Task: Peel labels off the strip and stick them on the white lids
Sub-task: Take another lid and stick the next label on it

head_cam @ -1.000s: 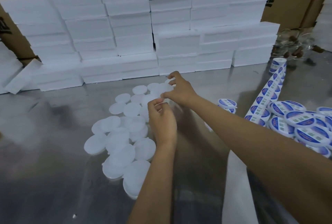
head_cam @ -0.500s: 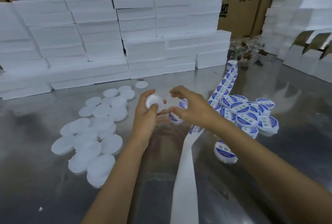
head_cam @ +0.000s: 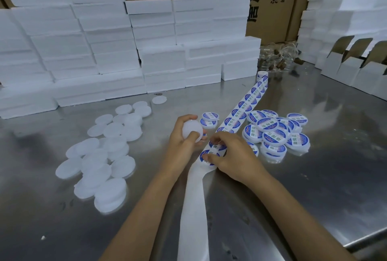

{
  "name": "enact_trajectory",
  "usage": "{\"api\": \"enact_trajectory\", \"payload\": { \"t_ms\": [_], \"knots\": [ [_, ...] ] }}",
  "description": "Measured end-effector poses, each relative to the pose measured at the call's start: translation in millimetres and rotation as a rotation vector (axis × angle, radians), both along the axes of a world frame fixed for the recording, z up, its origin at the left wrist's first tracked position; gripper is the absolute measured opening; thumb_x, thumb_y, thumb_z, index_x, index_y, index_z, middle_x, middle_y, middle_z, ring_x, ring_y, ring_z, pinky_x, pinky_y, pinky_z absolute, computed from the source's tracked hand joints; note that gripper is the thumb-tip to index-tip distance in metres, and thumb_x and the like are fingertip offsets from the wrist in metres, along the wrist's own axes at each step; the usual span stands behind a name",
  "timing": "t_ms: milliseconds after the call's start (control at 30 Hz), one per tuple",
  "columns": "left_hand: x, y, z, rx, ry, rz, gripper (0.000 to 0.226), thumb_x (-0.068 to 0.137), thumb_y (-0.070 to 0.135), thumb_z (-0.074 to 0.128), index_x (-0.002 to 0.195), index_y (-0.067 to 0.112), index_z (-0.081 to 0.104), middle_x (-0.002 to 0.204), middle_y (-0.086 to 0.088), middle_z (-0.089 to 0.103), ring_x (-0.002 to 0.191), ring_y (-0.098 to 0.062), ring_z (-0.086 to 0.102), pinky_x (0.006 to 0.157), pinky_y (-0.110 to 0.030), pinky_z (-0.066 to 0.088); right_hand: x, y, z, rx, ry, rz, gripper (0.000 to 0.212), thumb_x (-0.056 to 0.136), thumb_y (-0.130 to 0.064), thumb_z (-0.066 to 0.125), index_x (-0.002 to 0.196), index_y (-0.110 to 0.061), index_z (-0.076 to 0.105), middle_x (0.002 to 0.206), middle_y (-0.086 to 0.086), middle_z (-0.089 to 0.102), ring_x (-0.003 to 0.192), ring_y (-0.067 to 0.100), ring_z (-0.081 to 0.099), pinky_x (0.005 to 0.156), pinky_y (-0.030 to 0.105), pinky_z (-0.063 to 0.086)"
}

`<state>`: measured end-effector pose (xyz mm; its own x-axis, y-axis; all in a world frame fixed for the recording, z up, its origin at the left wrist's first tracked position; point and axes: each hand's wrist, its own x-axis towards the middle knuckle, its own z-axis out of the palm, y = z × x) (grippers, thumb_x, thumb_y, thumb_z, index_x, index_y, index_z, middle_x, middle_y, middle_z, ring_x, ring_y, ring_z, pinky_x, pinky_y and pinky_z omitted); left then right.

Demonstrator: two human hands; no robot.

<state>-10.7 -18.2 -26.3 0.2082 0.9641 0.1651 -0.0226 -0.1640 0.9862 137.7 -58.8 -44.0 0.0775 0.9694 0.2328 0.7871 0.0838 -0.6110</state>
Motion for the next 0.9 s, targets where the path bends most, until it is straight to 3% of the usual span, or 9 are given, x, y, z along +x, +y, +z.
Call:
{"api": "enact_trajectory", "payload": {
  "t_ms": [100, 233, 433, 700, 800, 900],
  "knots": [
    [0.3, -0.3, -1.2, 0.015, -0.004, -0.002, 0.038, 0.094, -0.007, 0.047, 0.12, 0.02, 0.058, 0.111, 0.0, 0.063, 0.086, -0.006, 0.073, 0.065, -0.017, 0.056, -1.4, -0.2, -1.0, 0.012, 0.022, 0.006, 0.041, 0.08, -0.038, 0.078, 0.115, -0.029, 0.058, 0.106, -0.015, 0.057, 0.098, 0.005, 0.052, 0.085, 0.021, 0.046],
    [3.1, 1.9, -2.4, -0.021, -0.019, -0.039, 0.04, 0.097, -0.007, 0.042, 0.123, 0.02, 0.055, 0.122, -0.017, 0.063, 0.099, -0.03, 0.073, 0.073, -0.027, 0.061, -1.9, 1.3, -3.0, 0.031, 0.014, 0.025, 0.039, 0.081, -0.036, 0.077, 0.116, -0.03, 0.06, 0.098, -0.019, 0.052, 0.091, 0.001, 0.05, 0.074, 0.008, 0.036],
    [2.7, 6.7, -6.2, -0.048, -0.031, -0.052, 0.042, 0.099, -0.008, 0.038, 0.128, 0.019, 0.051, 0.12, -0.029, 0.061, 0.101, -0.037, 0.071, 0.072, -0.029, 0.061, -1.1, 0.2, -4.9, 0.097, -0.01, 0.041, 0.021, 0.087, -0.034, 0.069, 0.106, -0.027, 0.065, 0.103, -0.012, 0.065, 0.098, 0.006, 0.055, 0.085, 0.024, 0.047],
    [2.6, 7.7, -6.5, -0.104, -0.044, -0.044, 0.041, 0.1, -0.004, 0.039, 0.127, 0.023, 0.052, 0.11, -0.026, 0.067, 0.09, -0.029, 0.075, 0.066, -0.026, 0.06, 0.2, 0.8, -4.2, 0.081, -0.077, 0.068, 0.023, 0.087, -0.031, 0.071, 0.108, -0.022, 0.067, 0.107, -0.01, 0.063, 0.1, 0.007, 0.053, 0.083, 0.018, 0.04],
    [2.2, 7.6, -7.0, -0.109, -0.055, -0.034, 0.04, 0.1, -0.004, 0.039, 0.128, 0.021, 0.051, 0.112, -0.031, 0.065, 0.097, -0.037, 0.072, 0.065, -0.026, 0.059, -1.2, 0.9, -2.5, 0.072, -0.104, 0.067, 0.027, 0.085, -0.038, 0.071, 0.107, -0.022, 0.068, 0.104, -0.01, 0.062, 0.096, 0.006, 0.053, 0.084, 0.022, 0.044],
    [1.7, 7.3, -6.8, -0.102, -0.039, -0.027, 0.039, 0.1, -0.003, 0.04, 0.128, 0.022, 0.052, 0.118, -0.03, 0.062, 0.095, -0.033, 0.073, 0.068, -0.027, 0.06, -4.0, 2.5, -2.2, 0.041, -0.106, 0.041, 0.028, 0.084, -0.039, 0.073, 0.106, -0.022, 0.066, 0.104, -0.009, 0.061, 0.096, 0.008, 0.052, 0.086, 0.026, 0.046]
  ]
}}
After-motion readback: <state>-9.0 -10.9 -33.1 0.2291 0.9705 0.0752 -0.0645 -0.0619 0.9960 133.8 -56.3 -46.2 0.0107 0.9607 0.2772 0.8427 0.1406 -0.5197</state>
